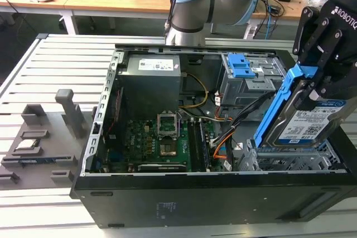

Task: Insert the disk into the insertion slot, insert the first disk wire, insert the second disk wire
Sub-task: 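Insert the disk into the insertion slot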

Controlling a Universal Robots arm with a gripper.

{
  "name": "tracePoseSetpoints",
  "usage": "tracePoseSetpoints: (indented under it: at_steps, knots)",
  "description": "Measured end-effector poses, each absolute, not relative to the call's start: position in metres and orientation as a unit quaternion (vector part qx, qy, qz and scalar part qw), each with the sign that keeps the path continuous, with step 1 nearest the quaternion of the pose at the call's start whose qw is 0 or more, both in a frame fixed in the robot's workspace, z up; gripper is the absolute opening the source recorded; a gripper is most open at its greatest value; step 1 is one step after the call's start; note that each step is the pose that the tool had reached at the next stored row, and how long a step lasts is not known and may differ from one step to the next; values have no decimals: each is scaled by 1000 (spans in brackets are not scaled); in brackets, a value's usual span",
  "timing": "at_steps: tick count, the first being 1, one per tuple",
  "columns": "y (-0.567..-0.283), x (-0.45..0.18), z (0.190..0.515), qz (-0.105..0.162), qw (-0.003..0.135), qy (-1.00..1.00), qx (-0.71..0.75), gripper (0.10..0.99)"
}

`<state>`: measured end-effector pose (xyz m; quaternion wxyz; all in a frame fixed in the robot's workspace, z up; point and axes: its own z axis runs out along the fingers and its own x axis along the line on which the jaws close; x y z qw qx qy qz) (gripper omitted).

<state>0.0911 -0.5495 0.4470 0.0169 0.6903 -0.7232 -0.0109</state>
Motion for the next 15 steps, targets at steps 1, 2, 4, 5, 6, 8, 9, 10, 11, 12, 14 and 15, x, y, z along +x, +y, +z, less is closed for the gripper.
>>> tracePoseSetpoints:
  at_steps: [1,2,4,5,6,8,9,10,11,12,14,15]
  knots:
    - [-550,91,447,-11,17,-723,690,369]
    - [-550,91,447,-11,17,-723,690,369]
    - [-550,91,447,-11,17,-723,690,369]
    - [-550,91,447,-11,17,-723,690,369]
    - [-549,91,447,-11,17,-723,690,369]
    - [-549,91,446,-11,17,-723,690,369]
    - [-549,91,445,-11,17,-723,690,369]
    - [-549,91,445,-11,17,-723,690,369]
    - [-549,91,444,-11,17,-723,690,369]
    - [-548,91,443,-11,17,-723,690,369]
    - [-548,91,441,-11,17,-723,690,369]
    - [-548,91,441,-11,17,-723,690,369]
